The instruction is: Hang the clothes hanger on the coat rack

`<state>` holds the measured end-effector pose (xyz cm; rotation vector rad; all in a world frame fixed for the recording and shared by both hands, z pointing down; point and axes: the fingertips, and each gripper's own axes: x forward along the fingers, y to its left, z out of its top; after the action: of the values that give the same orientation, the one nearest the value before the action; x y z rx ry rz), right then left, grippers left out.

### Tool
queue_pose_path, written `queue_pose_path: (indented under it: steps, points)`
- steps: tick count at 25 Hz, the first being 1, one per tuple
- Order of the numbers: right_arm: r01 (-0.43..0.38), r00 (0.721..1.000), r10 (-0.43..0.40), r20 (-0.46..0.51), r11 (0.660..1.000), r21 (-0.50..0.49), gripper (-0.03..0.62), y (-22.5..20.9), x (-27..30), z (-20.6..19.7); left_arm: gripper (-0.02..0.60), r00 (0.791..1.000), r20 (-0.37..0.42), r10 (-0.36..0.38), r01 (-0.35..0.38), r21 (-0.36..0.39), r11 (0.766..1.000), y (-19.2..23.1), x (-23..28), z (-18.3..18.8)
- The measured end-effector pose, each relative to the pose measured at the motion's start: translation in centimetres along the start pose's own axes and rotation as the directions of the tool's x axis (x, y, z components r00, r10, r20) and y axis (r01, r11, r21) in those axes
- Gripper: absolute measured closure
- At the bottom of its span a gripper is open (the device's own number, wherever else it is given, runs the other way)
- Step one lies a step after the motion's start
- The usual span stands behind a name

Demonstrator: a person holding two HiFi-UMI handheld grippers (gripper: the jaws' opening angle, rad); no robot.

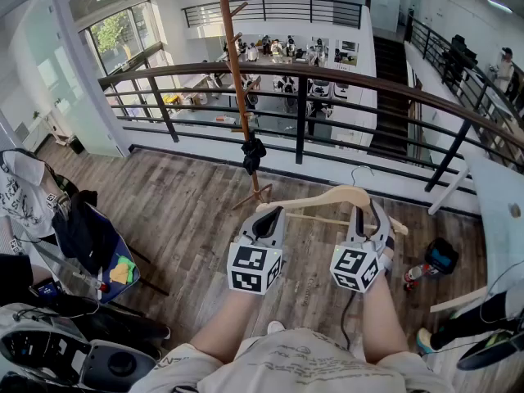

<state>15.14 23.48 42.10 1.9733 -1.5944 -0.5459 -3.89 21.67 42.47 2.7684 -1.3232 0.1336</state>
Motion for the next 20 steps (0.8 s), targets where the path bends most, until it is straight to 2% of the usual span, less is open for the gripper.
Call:
queue_pose_path:
  steps: [6, 20]
  points:
    - [-0.020, 1.000, 0.020, 0.006, 0.999, 0.038, 0.465, 1.6, 0.9, 1.3, 0.577, 1.000, 0.002, 0.014, -0.014, 0.010, 1.000, 2.1, -0.3, 0.4]
    - [-0.026, 0.999, 0.025, 0.043, 0.999, 0.030, 0.465, 3.3, 3.3, 3.4, 0.577, 1.000, 0.017, 0.010, -0.010, 0.018, 1.000, 4.4, 1.0, 0.8]
